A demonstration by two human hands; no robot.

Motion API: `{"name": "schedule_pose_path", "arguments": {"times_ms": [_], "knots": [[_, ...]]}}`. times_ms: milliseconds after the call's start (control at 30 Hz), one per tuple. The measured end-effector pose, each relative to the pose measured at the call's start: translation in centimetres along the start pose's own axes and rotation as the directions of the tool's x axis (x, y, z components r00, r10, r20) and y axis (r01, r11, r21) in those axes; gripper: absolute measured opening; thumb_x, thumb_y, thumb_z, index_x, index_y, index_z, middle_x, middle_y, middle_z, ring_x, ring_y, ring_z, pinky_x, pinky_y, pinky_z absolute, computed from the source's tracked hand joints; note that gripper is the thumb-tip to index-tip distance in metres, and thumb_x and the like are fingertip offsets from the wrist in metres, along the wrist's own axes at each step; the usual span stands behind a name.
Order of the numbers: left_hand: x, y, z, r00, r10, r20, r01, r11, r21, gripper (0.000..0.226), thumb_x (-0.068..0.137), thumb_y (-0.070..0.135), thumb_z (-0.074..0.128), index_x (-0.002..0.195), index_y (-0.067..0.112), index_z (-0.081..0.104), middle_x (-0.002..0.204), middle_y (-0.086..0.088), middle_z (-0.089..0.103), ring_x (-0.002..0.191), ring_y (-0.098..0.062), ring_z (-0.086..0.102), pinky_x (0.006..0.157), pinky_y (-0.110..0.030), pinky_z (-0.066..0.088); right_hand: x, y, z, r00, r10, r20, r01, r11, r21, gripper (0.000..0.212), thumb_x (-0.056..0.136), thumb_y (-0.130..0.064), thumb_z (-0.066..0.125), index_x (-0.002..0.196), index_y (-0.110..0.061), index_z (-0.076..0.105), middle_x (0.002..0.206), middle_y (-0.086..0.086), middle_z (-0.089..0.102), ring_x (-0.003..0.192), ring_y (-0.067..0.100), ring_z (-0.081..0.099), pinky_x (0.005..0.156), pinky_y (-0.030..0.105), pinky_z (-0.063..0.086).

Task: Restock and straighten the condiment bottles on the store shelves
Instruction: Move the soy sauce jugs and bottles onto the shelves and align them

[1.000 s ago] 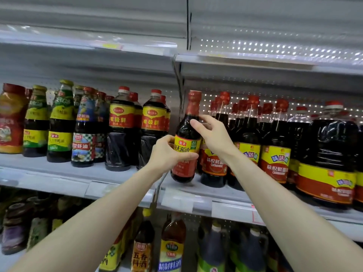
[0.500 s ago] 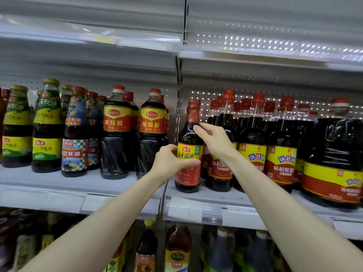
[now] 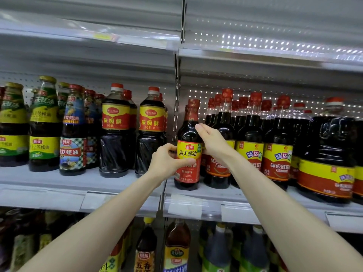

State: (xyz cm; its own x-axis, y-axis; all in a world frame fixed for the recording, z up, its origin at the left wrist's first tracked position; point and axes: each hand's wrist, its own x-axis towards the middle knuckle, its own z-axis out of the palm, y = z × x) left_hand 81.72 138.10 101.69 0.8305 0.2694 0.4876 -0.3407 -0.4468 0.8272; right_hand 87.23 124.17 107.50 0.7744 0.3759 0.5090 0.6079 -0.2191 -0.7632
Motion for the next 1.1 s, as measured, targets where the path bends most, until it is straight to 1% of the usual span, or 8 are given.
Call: {"name": "schedule_pose_path", "arguments": {"times_ms": [167,267,333,467,667,833,1000,1100], "knots": [[-0.8,0.0,-0.2,0.999,-0.002,0.05,0.002,1.0,-0.011,0.046,0.076,0.038,0.079,0.112,0.027,0.053,0.1,0.01,0.062,0.096,-0.008,0.061,0.085,-0.036,0.056,-1.2,-0.8,0.4,0.997,0.076,-0.003,-0.076,0.996,0.048,0.05,0.104,-0.04,0.032,0.15,-0.021,0.031,0.153,0.003,0.037,0.135,0.022,0.04,0.108,0.048,0.039],[-1.8,0.1,-0.4,0.994,-0.006,0.111,0.017,0.995,-0.097,0.038,0.084,0.034,0.072,0.116,0.033,0.051,0.108,0.009,0.062,0.101,-0.009,0.06,0.09,-0.038,0.054,-3.2,-0.5,0.6,0.989,0.147,0.019,-0.148,0.986,0.076,0.054,0.103,-0.043,0.033,0.153,-0.028,0.019,0.156,-0.001,0.031,0.132,0.023,0.043,0.094,0.044,0.047],[-2.6,0.3,-0.5,0.992,0.0,0.127,0.02,0.987,-0.158,0.038,0.089,0.033,0.066,0.123,0.035,0.049,0.116,0.005,0.062,0.104,-0.009,0.059,0.084,-0.033,0.053,-4.7,0.0,0.6,0.983,0.18,0.039,-0.183,0.975,0.122,0.055,0.103,-0.044,0.035,0.153,-0.034,0.017,0.156,-0.001,0.03,0.132,0.027,0.043,0.094,0.046,0.048],[-3.9,0.9,-0.6,0.989,-0.008,0.146,0.045,0.967,-0.252,0.055,0.096,0.032,0.056,0.146,0.033,0.035,0.107,0.015,0.059,0.092,0.0,0.059,0.06,-0.018,0.048,-6.9,0.3,0.7,0.975,0.211,0.071,-0.221,0.956,0.194,0.055,0.102,-0.045,0.036,0.152,-0.039,0.014,0.157,-0.002,0.027,0.137,0.031,0.039,0.098,0.054,0.048],[-4.9,1.0,-0.3,0.986,-0.03,0.162,0.076,0.955,-0.287,0.057,0.098,0.039,0.049,0.15,0.037,0.026,0.106,0.021,0.058,0.096,0.0,0.058,0.086,-0.038,0.054,-8.6,0.8,1.8,0.975,0.202,0.091,-0.219,0.941,0.259,0.055,0.101,-0.047,0.035,0.151,-0.043,0.012,0.155,-0.001,0.029,0.135,0.028,0.04,0.1,0.056,0.046],[-4.8,1.0,-0.1,0.983,-0.031,0.182,0.087,0.949,-0.304,0.054,0.099,0.039,0.047,0.148,0.038,0.027,0.104,0.024,0.057,0.093,0.003,0.057,0.069,-0.025,0.051,-8.2,1.3,1.9,0.977,0.194,0.089,-0.211,0.936,0.28,0.056,0.101,-0.049,0.035,0.151,-0.044,0.012,0.154,-0.002,0.03,0.134,0.027,0.041,0.1,0.055,0.045],[-4.1,0.7,0.1,0.983,-0.041,0.179,0.095,0.947,-0.307,0.055,0.098,0.041,0.046,0.149,0.038,0.027,0.108,0.021,0.057,0.098,0.0,0.057,0.07,-0.026,0.051,-7.2,2.0,2.0,0.981,0.179,0.071,-0.191,0.945,0.266,0.055,0.101,-0.05,0.035,0.151,-0.043,0.014,0.155,-0.003,0.03,0.135,0.025,0.04,0.103,0.053,0.044],[-3.6,0.6,0.4,0.985,-0.04,0.17,0.091,0.949,-0.302,0.054,0.098,0.043,0.046,0.148,0.039,0.027,0.11,0.018,0.057,0.107,-0.009,0.057,0.085,-0.037,0.051,-6.7,2.5,2.0,0.982,0.179,0.067,-0.19,0.946,0.263,0.055,0.101,-0.05,0.034,0.151,-0.044,0.014,0.156,-0.003,0.028,0.135,0.024,0.039,0.104,0.052,0.043]]}}
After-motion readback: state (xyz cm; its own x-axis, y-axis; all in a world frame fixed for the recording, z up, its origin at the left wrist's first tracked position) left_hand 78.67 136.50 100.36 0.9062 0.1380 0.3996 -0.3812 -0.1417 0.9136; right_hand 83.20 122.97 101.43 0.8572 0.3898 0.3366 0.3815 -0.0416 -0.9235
